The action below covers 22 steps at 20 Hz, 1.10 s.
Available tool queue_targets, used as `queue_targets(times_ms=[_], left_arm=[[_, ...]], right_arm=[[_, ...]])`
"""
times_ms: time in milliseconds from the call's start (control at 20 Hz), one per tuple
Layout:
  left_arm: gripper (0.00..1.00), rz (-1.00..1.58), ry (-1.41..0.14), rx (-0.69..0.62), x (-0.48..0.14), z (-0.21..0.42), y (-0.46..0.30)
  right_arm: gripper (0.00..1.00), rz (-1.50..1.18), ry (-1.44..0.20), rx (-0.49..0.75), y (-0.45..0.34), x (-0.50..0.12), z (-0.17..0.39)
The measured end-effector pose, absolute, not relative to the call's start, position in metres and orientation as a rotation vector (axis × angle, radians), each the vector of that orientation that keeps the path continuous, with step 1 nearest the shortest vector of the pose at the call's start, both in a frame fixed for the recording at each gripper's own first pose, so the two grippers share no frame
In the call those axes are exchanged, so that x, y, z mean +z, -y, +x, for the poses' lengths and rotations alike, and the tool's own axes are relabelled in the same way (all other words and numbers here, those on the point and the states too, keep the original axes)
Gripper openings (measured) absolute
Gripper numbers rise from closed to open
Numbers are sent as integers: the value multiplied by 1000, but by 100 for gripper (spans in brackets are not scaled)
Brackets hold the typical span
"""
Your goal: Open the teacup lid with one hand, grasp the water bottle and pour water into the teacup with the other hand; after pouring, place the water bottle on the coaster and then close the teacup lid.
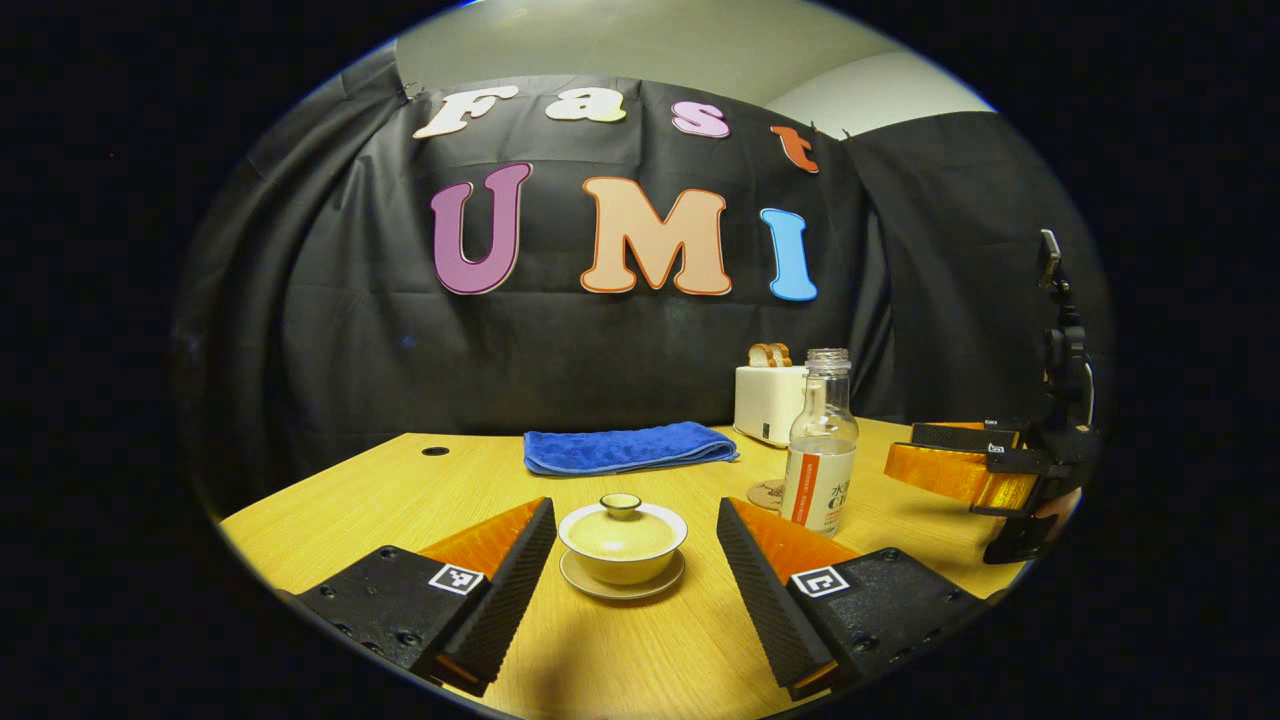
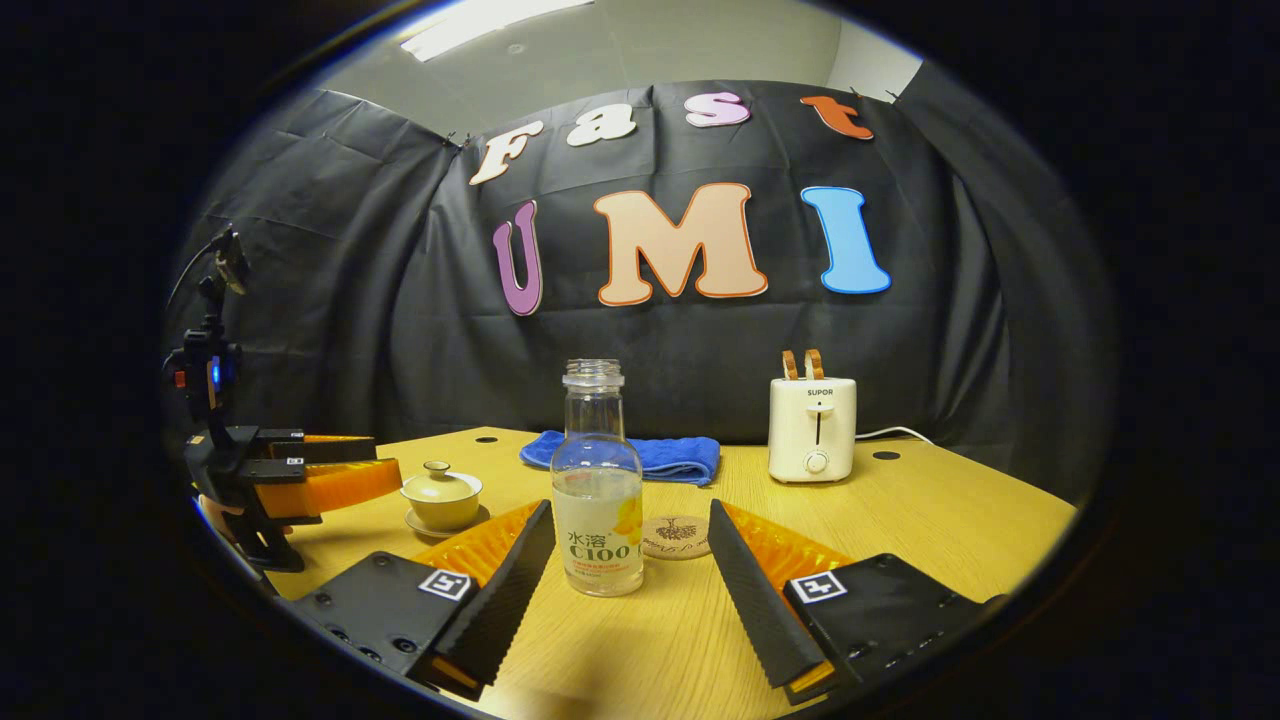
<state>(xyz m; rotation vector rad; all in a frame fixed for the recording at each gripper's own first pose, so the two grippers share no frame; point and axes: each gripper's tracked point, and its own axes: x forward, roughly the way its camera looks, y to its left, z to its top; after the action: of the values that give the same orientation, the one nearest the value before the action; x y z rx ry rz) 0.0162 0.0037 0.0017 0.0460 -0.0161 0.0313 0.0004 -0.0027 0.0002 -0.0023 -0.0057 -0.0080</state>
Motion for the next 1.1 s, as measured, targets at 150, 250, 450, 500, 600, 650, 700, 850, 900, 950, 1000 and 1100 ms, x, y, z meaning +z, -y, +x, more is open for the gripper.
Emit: queue_targets(times_ms=[150, 250, 450, 500, 600, 650, 700, 850, 900, 950, 1000, 1100], left_arm=[[95, 46, 16, 28, 1, 27, -4], [95, 46, 14, 31, 2, 37, -6], [92, 46, 13, 24, 2, 53, -10], [91, 46, 9, 23, 2, 56, -11], [85, 47, 11, 16, 2, 62, -10], [79, 47, 12, 11, 2, 64, -10], [75, 48, 10, 7, 2, 66, -10], [57, 48, -12, 3, -2, 71, -10], [57, 49, -29, 2, -4, 73, -9], [57, 51, -47, 2, -7, 76, -11], [57, 52, -73, 1, -11, 78, -10], [57, 50, -125, 5, -20, 82, -12]], right_arm=[[98, -3, 6, -8, 3, -1, 1], [98, -3, 6, -8, 2, -1, 0], [98, -3, 6, -8, 2, -1, 0], [99, -3, 6, -8, 3, 0, 1], [98, -3, 6, -7, 3, 0, 1], [98, -3, 6, -7, 3, -1, 0], [99, -3, 6, -7, 3, 0, 1], [98, -3, 6, -7, 3, -1, 0], [99, -3, 6, -7, 3, 0, 1], [99, -3, 6, -7, 3, 0, 1], [100, -3, 7, -7, 3, 0, 1], [100, -3, 7, -7, 3, 0, 0]])
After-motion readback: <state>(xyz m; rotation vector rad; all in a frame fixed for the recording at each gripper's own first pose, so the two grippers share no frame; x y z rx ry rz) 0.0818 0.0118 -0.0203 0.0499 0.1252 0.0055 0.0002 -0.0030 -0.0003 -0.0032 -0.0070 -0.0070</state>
